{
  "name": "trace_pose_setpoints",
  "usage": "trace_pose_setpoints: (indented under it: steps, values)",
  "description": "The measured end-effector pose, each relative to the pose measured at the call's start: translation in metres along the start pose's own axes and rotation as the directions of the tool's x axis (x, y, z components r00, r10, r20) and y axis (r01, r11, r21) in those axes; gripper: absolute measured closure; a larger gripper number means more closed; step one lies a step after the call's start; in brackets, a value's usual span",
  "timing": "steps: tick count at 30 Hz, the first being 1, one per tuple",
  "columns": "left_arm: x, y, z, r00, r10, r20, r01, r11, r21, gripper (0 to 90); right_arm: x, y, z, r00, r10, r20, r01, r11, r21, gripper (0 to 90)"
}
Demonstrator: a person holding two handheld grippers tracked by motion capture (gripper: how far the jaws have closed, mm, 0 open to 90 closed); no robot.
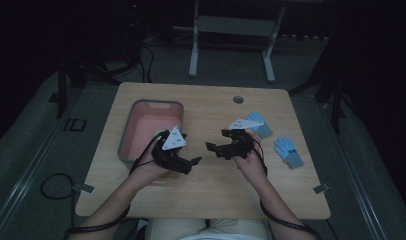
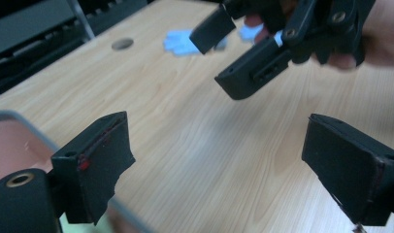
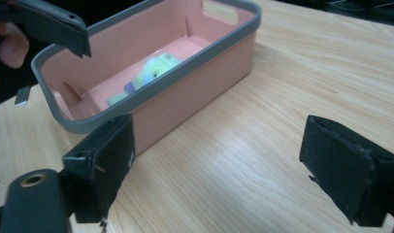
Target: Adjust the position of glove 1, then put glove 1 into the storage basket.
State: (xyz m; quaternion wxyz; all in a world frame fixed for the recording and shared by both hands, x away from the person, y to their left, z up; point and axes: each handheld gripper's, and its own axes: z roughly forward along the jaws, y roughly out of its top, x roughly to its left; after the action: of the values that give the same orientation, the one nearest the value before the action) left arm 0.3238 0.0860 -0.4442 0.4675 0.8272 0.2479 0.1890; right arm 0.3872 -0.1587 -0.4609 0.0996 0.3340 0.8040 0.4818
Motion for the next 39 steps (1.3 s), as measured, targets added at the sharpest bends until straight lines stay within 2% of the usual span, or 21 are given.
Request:
trace_pose_setpoints:
  steps: [3, 6, 7, 11, 13, 15, 16, 18, 19, 20, 24, 26, 29, 31, 34, 37, 39]
  values:
    - [-0.009, 0.000, 0.006, 0.9999, -0.016, 0.005, 0.016, 0.9994, -0.030, 9.1, -0.005, -0.006, -0.008, 0.9988, -0.002, 0.048, 0.003, 1.000, -0.018, 9.8]
    - [-0.018, -0.002, 0.012, 0.9998, -0.015, 0.015, 0.016, 0.9978, -0.065, 8.2, -0.015, -0.012, -0.018, 0.9984, 0.007, 0.055, -0.005, 0.999, -0.033, 10.5]
    - [-0.021, -0.003, 0.014, 0.9998, -0.006, 0.019, 0.007, 0.9976, -0.069, 8.2, -0.018, -0.013, -0.021, 0.9980, 0.005, 0.062, -0.002, 0.999, -0.034, 13.6]
    - [-0.030, -0.005, 0.020, 0.9986, 0.020, 0.049, -0.017, 0.9978, -0.064, 8.2, -0.033, -0.018, -0.036, 0.9950, -0.014, 0.099, 0.020, 0.998, -0.057, 24.1]
    - [-0.041, -0.008, 0.028, 0.9962, 0.050, 0.071, -0.046, 0.9973, -0.056, 8.2, -0.041, -0.019, -0.044, 0.9948, -0.012, 0.101, 0.019, 0.998, -0.065, 30.1]
    - [-0.049, -0.010, 0.032, 0.9949, 0.072, 0.071, -0.068, 0.9963, -0.051, 8.2, -0.048, -0.021, -0.052, 0.9917, -0.034, 0.124, 0.044, 0.996, -0.078, 35.6]
    - [-0.052, -0.011, 0.034, 0.9943, 0.074, 0.076, -0.070, 0.9959, -0.057, 8.2, -0.052, -0.022, -0.056, 0.9901, -0.038, 0.135, 0.049, 0.995, -0.083, 40.0]
    - [-0.056, -0.013, 0.037, 0.9937, 0.078, 0.080, -0.074, 0.9958, -0.054, 8.2, -0.062, -0.023, -0.064, 0.9883, -0.036, 0.148, 0.050, 0.995, -0.091, 43.9]
    - [-0.058, -0.015, 0.039, 0.9935, 0.084, 0.077, -0.080, 0.9952, -0.056, 8.2, -0.062, -0.023, -0.064, 0.9883, -0.036, 0.148, 0.050, 0.995, -0.091, 43.9]
    - [-0.062, -0.020, 0.044, 0.9924, 0.085, 0.089, -0.080, 0.9953, -0.055, 8.2, -0.069, -0.024, -0.069, 0.9861, -0.035, 0.162, 0.050, 0.995, -0.086, 47.5]
    - [-0.067, -0.031, 0.052, 0.9906, 0.089, 0.104, -0.085, 0.9956, -0.038, 8.2, -0.087, -0.026, -0.080, 0.9769, -0.061, 0.205, 0.075, 0.995, -0.063, 55.4]
    - [-0.069, -0.038, 0.056, 0.9893, 0.086, 0.118, -0.082, 0.9959, -0.037, 8.2, -0.096, -0.026, -0.085, 0.9768, -0.054, 0.207, 0.067, 0.996, -0.058, 58.6]
    - [-0.071, -0.044, 0.058, 0.9879, 0.096, 0.122, -0.092, 0.9951, -0.035, 8.2, -0.108, -0.026, -0.091, 0.9710, -0.051, 0.234, 0.065, 0.997, -0.052, 61.8]
    - [-0.074, -0.052, 0.060, 0.9862, 0.118, 0.116, -0.114, 0.9927, -0.040, 8.2, -0.117, -0.026, -0.093, 0.9660, -0.050, 0.254, 0.064, 0.997, -0.048, 62.2]
    - [-0.077, -0.058, 0.062, 0.9857, 0.127, 0.111, -0.125, 0.9917, -0.031, 8.2, -0.132, -0.027, -0.094, 0.9597, -0.051, 0.276, 0.067, 0.996, -0.051, 58.8]
    - [-0.078, -0.062, 0.063, 0.9876, 0.113, 0.110, -0.110, 0.9934, -0.033, 8.2, -0.149, -0.030, -0.089, 0.9513, -0.059, 0.303, 0.070, 0.997, -0.028, 58.1]
    - [-0.076, -0.065, 0.063, 0.9897, 0.101, 0.102, -0.098, 0.9947, -0.033, 8.1, -0.160, -0.033, -0.084, 0.9503, -0.062, 0.305, 0.069, 0.998, -0.011, 58.3]
